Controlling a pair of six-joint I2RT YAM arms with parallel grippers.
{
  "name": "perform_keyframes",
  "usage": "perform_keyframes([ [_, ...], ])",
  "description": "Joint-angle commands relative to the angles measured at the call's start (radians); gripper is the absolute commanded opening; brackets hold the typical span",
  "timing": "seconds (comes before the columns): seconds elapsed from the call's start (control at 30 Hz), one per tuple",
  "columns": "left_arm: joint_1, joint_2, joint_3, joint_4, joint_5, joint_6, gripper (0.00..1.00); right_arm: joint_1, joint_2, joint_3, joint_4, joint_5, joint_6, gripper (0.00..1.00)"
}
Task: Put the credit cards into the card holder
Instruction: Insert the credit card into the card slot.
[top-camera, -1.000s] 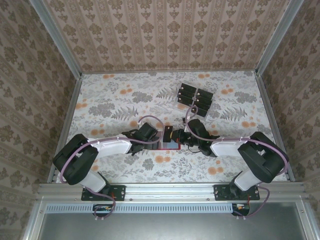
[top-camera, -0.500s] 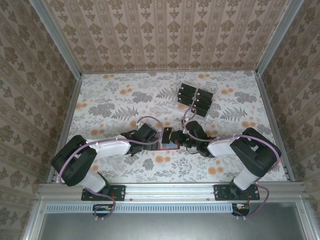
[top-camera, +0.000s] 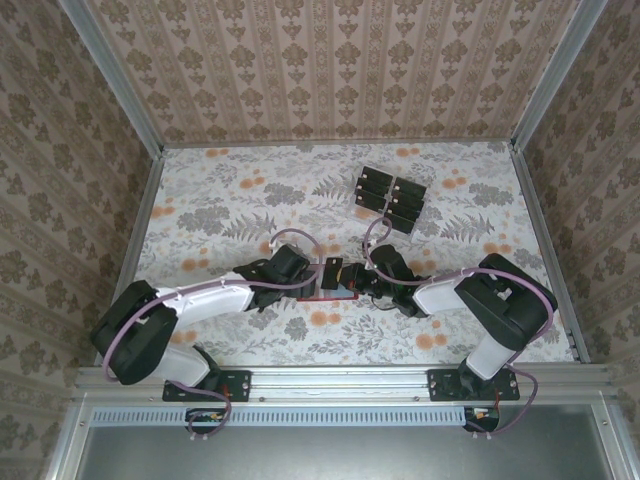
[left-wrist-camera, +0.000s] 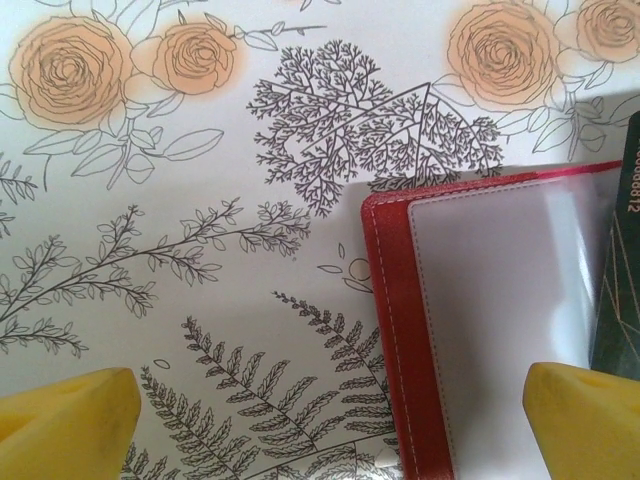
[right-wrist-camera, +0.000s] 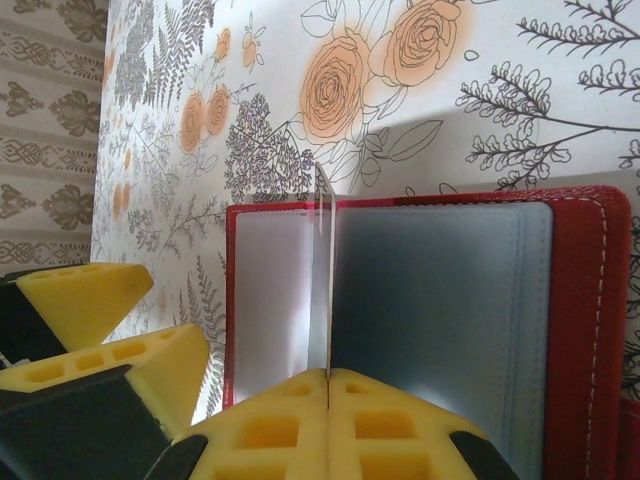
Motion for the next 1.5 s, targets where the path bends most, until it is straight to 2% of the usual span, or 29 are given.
perform_keyframes([
  [0.0, 0.009, -0.023, -0.031, -0.041, 0.007, -0.008, 1.00, 0.008, 0.011, -0.018, 0.025, 0.003, 0.009, 0.00],
  [0.77, 0.009, 0.016, -0.129, 0.007, 0.026, -0.061, 1.00, 0.011, 0.069, -0.004, 0.100, -0.090, 0.020, 0.00],
  [1.47, 0.009, 0.018, -0.131, 0.014, 0.022, -0.060, 1.00, 0.011, 0.049, -0.057, 0.071, -0.078, 0.026, 0.00],
])
